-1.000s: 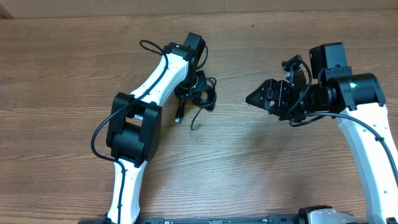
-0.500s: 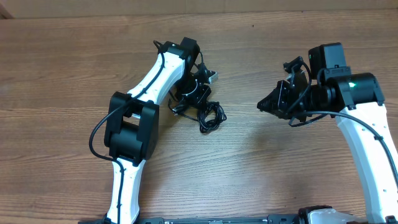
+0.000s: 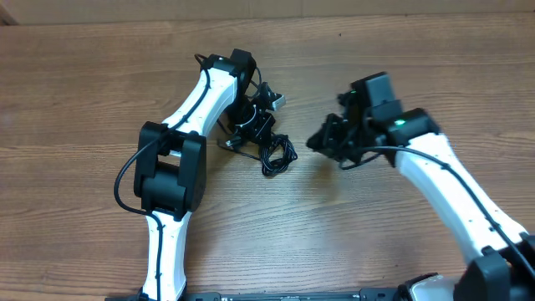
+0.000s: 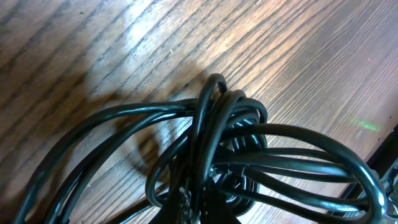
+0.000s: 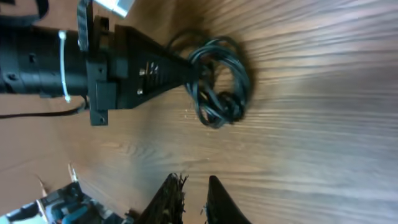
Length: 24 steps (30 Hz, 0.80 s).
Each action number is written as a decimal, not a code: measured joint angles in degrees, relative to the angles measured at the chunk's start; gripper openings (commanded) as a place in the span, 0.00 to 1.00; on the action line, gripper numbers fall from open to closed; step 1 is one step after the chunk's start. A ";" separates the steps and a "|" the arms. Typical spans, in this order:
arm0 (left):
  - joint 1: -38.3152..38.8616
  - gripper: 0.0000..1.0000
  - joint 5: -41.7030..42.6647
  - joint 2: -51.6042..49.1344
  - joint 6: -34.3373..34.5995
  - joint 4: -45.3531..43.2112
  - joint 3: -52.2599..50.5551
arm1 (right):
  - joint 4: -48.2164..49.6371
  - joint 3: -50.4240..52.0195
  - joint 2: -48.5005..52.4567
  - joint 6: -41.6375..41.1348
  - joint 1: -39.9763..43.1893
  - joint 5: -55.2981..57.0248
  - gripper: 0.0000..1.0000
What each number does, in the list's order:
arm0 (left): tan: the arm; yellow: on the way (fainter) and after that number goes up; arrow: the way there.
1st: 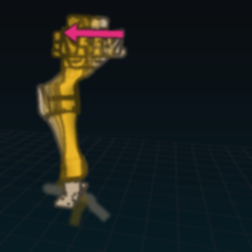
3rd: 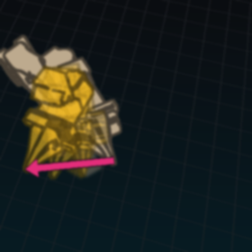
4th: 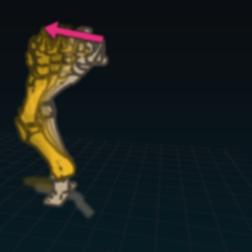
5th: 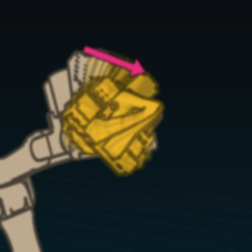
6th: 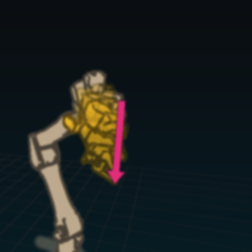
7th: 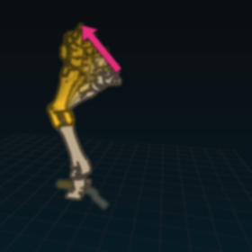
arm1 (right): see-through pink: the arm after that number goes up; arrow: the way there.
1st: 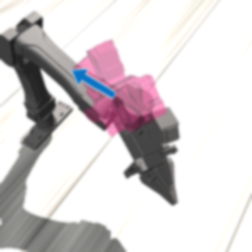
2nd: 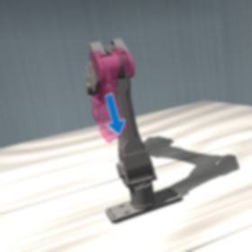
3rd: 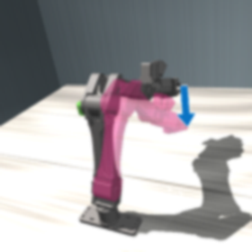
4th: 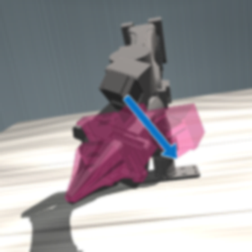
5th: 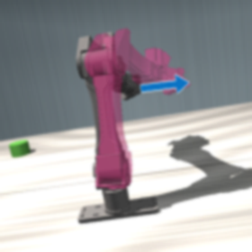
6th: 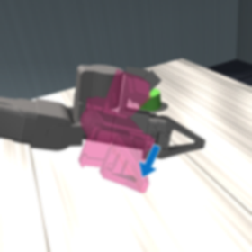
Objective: Untangle cables
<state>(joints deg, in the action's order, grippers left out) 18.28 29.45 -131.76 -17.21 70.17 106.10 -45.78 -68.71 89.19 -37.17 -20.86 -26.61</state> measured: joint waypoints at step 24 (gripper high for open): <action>0.09 0.04 -9.55 -0.07 9.38 -2.93 -0.13 | 18.58 0.33 17.73 -4.85 -9.55 14.03 0.06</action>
<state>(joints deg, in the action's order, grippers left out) 18.37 19.90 -131.83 -7.84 67.24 105.97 -27.20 -68.38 106.91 -42.02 -30.41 -12.58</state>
